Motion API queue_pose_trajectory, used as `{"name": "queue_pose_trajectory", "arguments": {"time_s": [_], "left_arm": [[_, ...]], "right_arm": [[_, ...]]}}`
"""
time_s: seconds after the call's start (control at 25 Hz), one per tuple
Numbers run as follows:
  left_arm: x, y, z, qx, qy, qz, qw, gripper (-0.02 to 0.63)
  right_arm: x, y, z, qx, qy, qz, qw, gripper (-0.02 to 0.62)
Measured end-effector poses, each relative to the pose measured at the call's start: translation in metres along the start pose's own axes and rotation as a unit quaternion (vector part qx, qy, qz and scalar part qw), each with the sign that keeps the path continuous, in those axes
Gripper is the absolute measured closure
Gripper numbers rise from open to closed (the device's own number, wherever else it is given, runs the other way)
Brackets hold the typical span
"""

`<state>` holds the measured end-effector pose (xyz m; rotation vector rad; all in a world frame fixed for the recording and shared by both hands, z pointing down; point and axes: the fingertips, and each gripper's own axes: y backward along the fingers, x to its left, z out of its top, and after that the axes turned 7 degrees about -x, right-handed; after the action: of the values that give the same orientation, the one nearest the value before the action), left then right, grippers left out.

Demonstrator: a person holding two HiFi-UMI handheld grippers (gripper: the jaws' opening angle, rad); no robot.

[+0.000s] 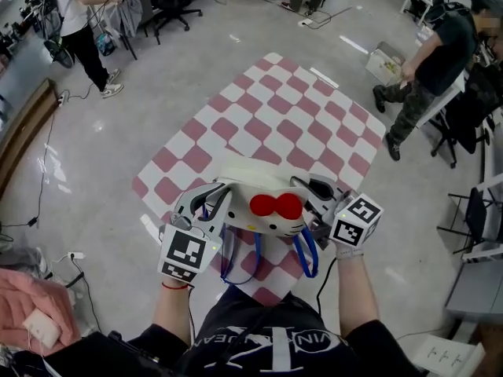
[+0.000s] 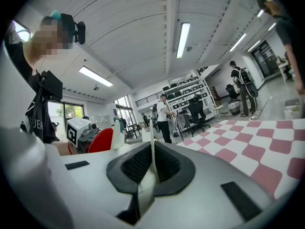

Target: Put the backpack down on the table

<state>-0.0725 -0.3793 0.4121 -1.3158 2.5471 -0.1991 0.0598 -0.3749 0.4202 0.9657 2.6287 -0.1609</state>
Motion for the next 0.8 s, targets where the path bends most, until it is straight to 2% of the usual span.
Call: {"name": "queue_pose_trajectory", "arguments": {"time_s": [0.4, 0.68, 0.8], "left_arm": [[0.025, -0.027, -0.012, -0.001, 0.013, -0.012, 0.9998, 0.561], [0.036, -0.044, -0.017, 0.010, 0.028, 0.013, 0.9995, 0.561], [0.049, -0.053, -0.012, 0.006, 0.032, 0.022, 0.9992, 0.561]], "right_arm": [[-0.027, -0.024, -0.005, 0.015, -0.006, -0.019, 1.000, 0.584], [-0.048, -0.038, -0.007, 0.027, -0.018, -0.006, 0.999, 0.584], [-0.057, -0.049, 0.003, 0.015, -0.019, 0.001, 1.000, 0.584]]}}
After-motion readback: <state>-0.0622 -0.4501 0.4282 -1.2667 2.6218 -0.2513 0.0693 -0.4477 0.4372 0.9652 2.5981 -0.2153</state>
